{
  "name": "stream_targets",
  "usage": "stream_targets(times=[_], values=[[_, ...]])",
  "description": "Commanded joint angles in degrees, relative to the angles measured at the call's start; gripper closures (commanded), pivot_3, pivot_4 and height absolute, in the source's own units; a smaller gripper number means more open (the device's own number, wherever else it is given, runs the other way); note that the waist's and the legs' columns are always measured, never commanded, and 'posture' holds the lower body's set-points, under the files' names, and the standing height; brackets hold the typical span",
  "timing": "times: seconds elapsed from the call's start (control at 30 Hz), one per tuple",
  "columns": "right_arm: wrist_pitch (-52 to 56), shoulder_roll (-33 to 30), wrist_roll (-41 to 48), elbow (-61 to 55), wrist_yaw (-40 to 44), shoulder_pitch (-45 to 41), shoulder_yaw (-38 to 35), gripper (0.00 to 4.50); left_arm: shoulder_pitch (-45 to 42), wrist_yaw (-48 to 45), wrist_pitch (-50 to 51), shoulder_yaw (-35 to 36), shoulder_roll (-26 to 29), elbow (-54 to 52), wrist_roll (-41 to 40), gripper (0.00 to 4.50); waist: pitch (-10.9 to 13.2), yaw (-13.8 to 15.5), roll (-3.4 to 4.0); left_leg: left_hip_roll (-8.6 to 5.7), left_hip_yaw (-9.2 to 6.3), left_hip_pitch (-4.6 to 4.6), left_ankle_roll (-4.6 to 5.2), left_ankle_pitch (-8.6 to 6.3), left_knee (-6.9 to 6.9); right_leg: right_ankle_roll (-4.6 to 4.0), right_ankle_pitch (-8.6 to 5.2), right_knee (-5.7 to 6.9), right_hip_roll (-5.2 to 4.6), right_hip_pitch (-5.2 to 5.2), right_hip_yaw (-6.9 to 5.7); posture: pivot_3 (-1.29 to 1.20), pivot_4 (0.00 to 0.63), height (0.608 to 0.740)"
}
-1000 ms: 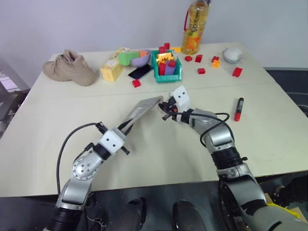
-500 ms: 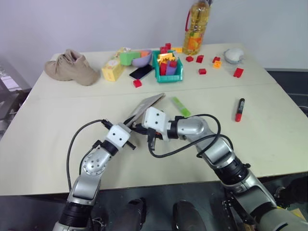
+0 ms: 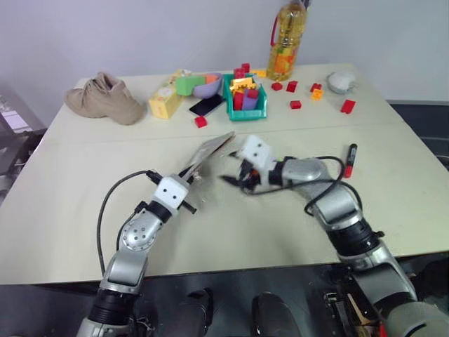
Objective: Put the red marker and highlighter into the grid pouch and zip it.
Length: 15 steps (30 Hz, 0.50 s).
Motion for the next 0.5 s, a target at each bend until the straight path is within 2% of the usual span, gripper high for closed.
stream_targets(times=[0.03,0.17,0.3,0.33,0.37,0.47,0.5], values=[[0.34,1.02,-0.45,8.36,-6.69,-3.24,-5.87,1.09,-0.08,-0.38,0.23,2.11,1.50,-0.58,-1.00,4.50,0.00,-0.14,0.00,0.00,0.01,-0.01,0.00,0.00,-0.01,0.00,0.00,0.00,0.00,-0.02,0.01,0.00,0.150,0.740],[-0.11,2.54,-0.64,17.39,-10.07,-4.65,-8.29,1.09,-0.38,0.00,-0.94,2.05,2.48,0.29,-0.08,4.50,0.00,-0.48,0.01,0.04,0.09,-0.01,0.00,0.01,-0.05,-0.01,0.00,0.00,0.01,-0.06,0.06,0.00,0.150,0.740],[1.28,4.57,1.65,20.21,-9.44,-4.37,-10.14,1.09,-0.71,0.50,-1.96,1.99,2.29,0.95,-0.10,4.50,0.00,-0.31,0.01,0.05,0.08,0.01,-0.01,0.01,-0.01,-0.01,0.00,0.01,0.02,-0.01,0.06,0.00,0.150,0.740],[1.56,5.00,2.12,20.35,-9.59,-4.32,-10.71,1.62,-0.78,0.75,-2.02,2.02,2.20,1.11,0.01,4.50,0.00,-0.20,0.01,0.04,0.09,0.01,0.00,0.01,0.00,-0.01,0.00,0.00,0.02,0.01,0.06,0.00,0.150,0.740],[1.60,5.15,2.18,20.26,-9.58,-4.21,-10.80,1.91,-0.84,0.91,-2.06,2.00,2.17,1.23,0.14,4.50,0.01,-0.16,0.01,0.03,0.08,0.00,0.00,0.01,0.00,-0.01,0.00,0.00,0.01,0.00,0.06,0.00,0.150,0.740],[1.69,5.29,2.10,19.51,-9.67,-3.82,-10.81,3.49,-1.01,1.09,-2.19,1.90,2.13,1.51,0.25,4.50,0.00,-0.19,0.01,0.02,0.08,0.00,0.00,0.01,0.01,0.00,0.00,0.01,0.00,0.00,0.06,0.00,0.150,0.740],[1.79,5.32,2.13,19.06,-9.77,-3.64,-10.83,3.61,-1.09,1.09,-2.26,1.89,2.08,1.63,0.19,4.50,0.00,-0.21,0.01,0.03,0.08,0.01,0.00,0.01,0.00,0.00,0.00,0.01,0.00,0.00,0.06,0.00,0.150,0.740]])
